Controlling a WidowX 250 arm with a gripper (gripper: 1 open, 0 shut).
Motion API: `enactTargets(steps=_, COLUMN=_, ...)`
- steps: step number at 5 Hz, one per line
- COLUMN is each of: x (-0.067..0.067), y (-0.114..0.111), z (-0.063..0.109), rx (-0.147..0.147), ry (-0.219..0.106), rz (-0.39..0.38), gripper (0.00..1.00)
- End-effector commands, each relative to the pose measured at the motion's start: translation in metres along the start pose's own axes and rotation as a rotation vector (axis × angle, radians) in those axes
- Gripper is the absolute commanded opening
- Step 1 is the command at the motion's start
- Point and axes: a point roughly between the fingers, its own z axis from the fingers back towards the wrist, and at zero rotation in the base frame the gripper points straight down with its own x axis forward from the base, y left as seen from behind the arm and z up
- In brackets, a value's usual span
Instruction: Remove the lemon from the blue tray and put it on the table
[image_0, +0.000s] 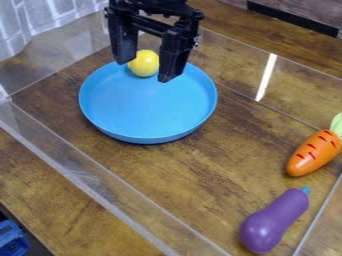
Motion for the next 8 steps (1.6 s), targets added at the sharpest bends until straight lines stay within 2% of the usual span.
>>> enactTargets(steps=1, x=0.004, y=0.010, z=-0.005, rx=-0.007, ry=0.000, rz=-0.003, gripper=1.00)
enactTargets(steps=2, x=0.010, y=0.017, z=-0.016, rx=-0.016, ry=-0.004, rz=-0.029, gripper=1.00)
enactTargets(steps=3, x=0.017, y=0.023, z=-0.020, rx=-0.031, ry=-0.021, rz=-0.049, gripper=1.00)
enactTargets(steps=5, x=0.022, y=0.031, z=-0.014, rx=-0.049, ry=-0.051, rz=-0.011, gripper=1.00)
enactTargets(steps=7, x=0.012, y=0.020, z=-0.014, rx=-0.055, ry=-0.063, rz=-0.033, gripper=1.00)
enactTargets(steps=8, x=0.025, y=0.033, z=-0.012, rx=-0.061, ry=-0.077, rz=-0.011, gripper=1.00)
